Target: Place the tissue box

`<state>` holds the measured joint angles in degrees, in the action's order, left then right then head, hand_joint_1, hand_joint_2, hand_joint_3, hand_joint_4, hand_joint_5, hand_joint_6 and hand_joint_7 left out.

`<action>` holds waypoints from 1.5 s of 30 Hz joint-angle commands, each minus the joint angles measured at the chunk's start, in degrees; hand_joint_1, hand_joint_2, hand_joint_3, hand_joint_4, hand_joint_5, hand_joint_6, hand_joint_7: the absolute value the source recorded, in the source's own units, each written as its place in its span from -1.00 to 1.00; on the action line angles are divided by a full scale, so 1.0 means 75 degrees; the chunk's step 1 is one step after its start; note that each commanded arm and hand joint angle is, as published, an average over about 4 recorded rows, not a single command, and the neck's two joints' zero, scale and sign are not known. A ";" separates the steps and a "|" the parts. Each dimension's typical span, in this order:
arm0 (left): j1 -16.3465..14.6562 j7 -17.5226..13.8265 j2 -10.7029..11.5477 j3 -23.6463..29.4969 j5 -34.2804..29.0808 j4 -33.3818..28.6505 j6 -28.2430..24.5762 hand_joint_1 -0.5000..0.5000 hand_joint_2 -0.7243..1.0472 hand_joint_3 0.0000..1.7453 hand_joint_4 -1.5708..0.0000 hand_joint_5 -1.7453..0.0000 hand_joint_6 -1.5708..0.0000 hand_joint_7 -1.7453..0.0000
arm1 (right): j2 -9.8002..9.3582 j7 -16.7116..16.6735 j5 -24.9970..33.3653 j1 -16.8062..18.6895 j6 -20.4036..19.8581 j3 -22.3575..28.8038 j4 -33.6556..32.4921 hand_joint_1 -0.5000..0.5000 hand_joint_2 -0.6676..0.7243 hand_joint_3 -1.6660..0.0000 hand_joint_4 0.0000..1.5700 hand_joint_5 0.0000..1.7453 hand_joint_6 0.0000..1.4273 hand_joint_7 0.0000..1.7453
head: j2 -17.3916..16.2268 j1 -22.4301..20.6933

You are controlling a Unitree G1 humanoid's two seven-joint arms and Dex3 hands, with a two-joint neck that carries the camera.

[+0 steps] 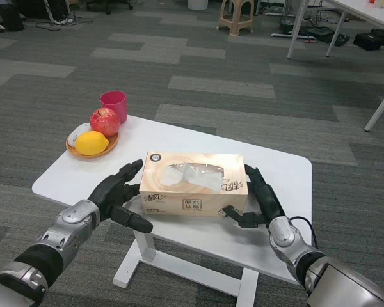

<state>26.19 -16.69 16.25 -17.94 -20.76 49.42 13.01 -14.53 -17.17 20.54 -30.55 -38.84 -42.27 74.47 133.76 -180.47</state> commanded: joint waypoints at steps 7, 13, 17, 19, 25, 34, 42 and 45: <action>-0.0128 -0.0060 -0.0023 0.0294 -0.0009 0.0018 0.0035 1.00 -0.20 -1.00 1.00 0.06 1.00 0.84 | -0.0219 0.0455 0.0028 0.0230 -0.0085 0.0222 -0.0205 -0.81 -0.64 0.07 -1.00 -1.00 -1.00 -0.92 | -0.0011 -0.0039; -0.0155 -0.0060 -0.0023 0.0353 -0.0009 0.0009 0.0047 1.00 -0.20 -1.00 1.00 0.06 1.00 0.84 | -0.0277 0.0610 0.0028 0.0321 -0.0103 0.0331 -0.0322 -0.42 -0.55 0.29 -1.00 -1.00 -1.00 -1.00 | 0.0014 -0.0043; -0.0178 -0.0060 -0.0023 0.0403 -0.0009 0.0009 0.0047 1.00 -0.20 -1.00 1.00 0.06 1.00 0.84 | -0.0321 0.0801 0.0016 0.0350 -0.0106 0.0433 -0.0387 -0.33 -0.45 0.45 -1.00 -1.00 -1.00 -1.00 | 0.0023 -0.0050; -0.0196 -0.0060 -0.0023 0.0447 -0.0006 0.0009 0.0047 1.00 -0.20 -1.00 1.00 0.06 1.00 0.84 | -0.0342 0.0889 0.0004 0.0370 -0.0109 0.0495 -0.0445 -0.33 -0.45 0.50 -1.00 -1.00 -1.00 -1.00 | 0.0035 -0.0050; -0.0240 -0.0072 -0.0023 0.0552 0.0003 -0.0012 0.0047 1.00 -0.20 -1.00 1.00 0.06 1.00 0.84 | -0.0424 0.1021 -0.0025 0.0435 -0.0159 0.0630 -0.0548 -0.33 -0.32 0.62 -1.00 -1.00 -1.00 -1.00 | 0.0033 -0.0039; -0.0322 -0.0083 -0.0011 0.0769 0.0026 -0.0056 0.0047 1.00 -0.20 -1.00 1.00 0.06 1.00 0.84 | -0.0529 0.1152 -0.0198 0.0578 -0.0176 0.1043 -0.0759 -0.33 -0.27 0.62 -1.00 -1.00 -1.00 -1.00 | 0.0057 -0.0068; -0.0415 -0.0089 0.0013 0.1091 0.0038 -0.0196 0.0047 1.00 -0.20 -1.00 1.00 0.06 1.00 0.84 | -0.0664 0.1211 -0.0219 0.0728 -0.0188 0.1412 -0.1193 -0.33 -0.23 0.62 -1.00 -1.00 -1.00 -1.00 | 0.0053 -0.0042; -0.0474 -0.0095 0.0016 0.1252 0.0041 -0.0296 0.0047 1.00 -0.20 -1.00 1.00 0.06 1.00 0.84 | -0.0714 0.1211 -0.0230 0.0760 -0.0200 0.1547 -0.1427 -0.33 -0.25 0.62 -1.00 -1.00 -1.00 -1.00 | 0.0046 -0.0046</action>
<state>23.63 -17.21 16.12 -9.62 -20.73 48.11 13.03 -18.62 -8.12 18.82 -25.54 -39.58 -31.71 65.04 134.12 -180.82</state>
